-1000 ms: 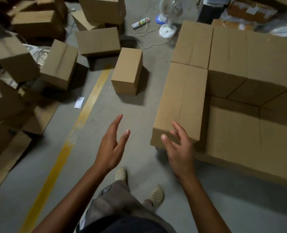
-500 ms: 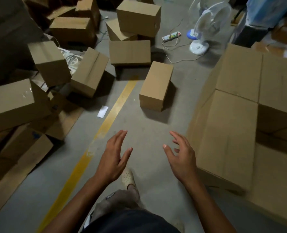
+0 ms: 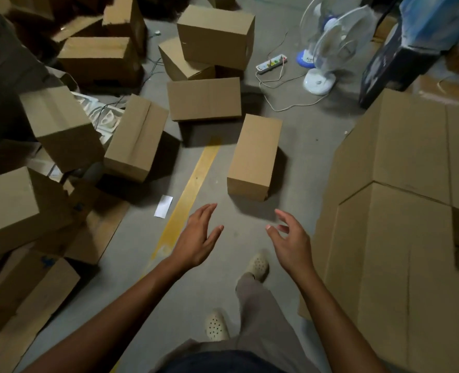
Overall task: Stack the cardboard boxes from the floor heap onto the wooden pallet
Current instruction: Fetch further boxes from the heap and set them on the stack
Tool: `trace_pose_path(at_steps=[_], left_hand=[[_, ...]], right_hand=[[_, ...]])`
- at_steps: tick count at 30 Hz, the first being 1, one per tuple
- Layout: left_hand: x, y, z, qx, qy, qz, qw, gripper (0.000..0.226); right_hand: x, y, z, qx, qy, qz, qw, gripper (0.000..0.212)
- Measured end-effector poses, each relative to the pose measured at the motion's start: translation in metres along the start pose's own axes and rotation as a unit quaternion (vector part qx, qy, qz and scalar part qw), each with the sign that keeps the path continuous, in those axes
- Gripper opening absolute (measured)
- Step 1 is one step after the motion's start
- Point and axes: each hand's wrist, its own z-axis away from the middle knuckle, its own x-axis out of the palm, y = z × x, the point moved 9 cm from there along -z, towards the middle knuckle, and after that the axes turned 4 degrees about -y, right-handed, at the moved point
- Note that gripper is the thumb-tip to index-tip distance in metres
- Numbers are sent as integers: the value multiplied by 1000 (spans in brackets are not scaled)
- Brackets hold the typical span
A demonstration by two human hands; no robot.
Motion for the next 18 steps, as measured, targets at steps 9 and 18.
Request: trace_pose_path(at_steps=[9,18], left_hand=[[0,-52,-206,-190,11,223,956,49],[41,-134,-396,-355,17,353,866,42]], right_hand=[[-2,26,-214,115,-6,-46,992,46],[5,109,-398,264,-15,-85,961,43]])
